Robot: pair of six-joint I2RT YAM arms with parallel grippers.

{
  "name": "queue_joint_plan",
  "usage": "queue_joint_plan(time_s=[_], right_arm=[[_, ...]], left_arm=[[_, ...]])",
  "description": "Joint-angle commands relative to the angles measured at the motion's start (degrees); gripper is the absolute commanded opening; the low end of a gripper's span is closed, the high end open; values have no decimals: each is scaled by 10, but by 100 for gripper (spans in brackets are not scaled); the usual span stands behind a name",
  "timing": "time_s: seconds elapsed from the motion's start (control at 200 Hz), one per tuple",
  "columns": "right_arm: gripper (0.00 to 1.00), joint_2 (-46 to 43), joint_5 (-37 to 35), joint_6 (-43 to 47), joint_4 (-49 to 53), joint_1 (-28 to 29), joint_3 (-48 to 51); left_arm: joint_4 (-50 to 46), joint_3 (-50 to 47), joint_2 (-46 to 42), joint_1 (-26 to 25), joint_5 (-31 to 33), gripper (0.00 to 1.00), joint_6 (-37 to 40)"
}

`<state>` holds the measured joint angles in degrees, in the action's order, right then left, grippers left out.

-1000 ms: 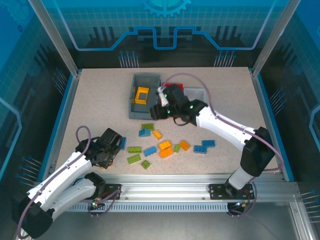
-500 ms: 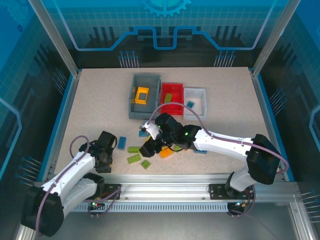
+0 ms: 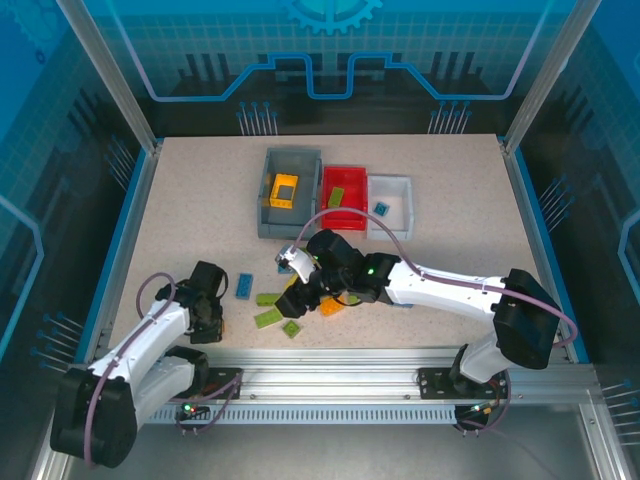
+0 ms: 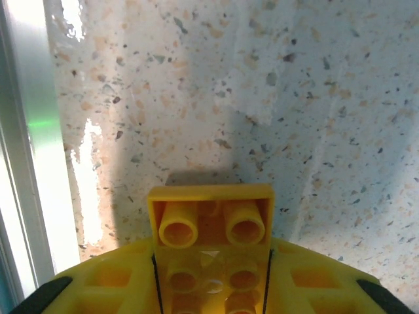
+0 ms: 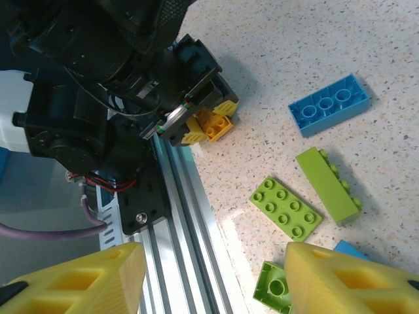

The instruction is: Sort the legos into containers by color

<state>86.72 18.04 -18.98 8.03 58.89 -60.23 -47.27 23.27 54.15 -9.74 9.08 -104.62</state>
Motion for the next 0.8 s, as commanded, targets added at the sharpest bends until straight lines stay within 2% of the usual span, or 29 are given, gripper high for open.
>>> queue_joint_plan(time_s=[0.0, 0.07, 0.18, 0.355, 0.475, 0.575, 0.795], right_arm=[[58, -30, -23, -4, -8, 7, 3], [56, -49, -56, -6, -3, 5, 6], [55, -101, -133, -29, -16, -8, 27], [56, -168, -225, -97, -47, -61, 66], [56, -177, -254, -130, -71, -87, 72], [56, -163, -277, -151, -67, -103, 53], [55, -133, -272, -156, -54, -124, 11]], left_arm=[[100, -25, -3, 11, 29, 21, 33], [89, 7, -15, 11, 37, 20, 77], [94, 82, -12, 3, 41, 21, 202], [108, 230, 50, -55, 44, 22, 386], [117, 342, 138, -111, 42, 22, 493], [97, 455, 232, -136, 32, 23, 569], [27, 697, 443, -146, 50, 24, 700]])
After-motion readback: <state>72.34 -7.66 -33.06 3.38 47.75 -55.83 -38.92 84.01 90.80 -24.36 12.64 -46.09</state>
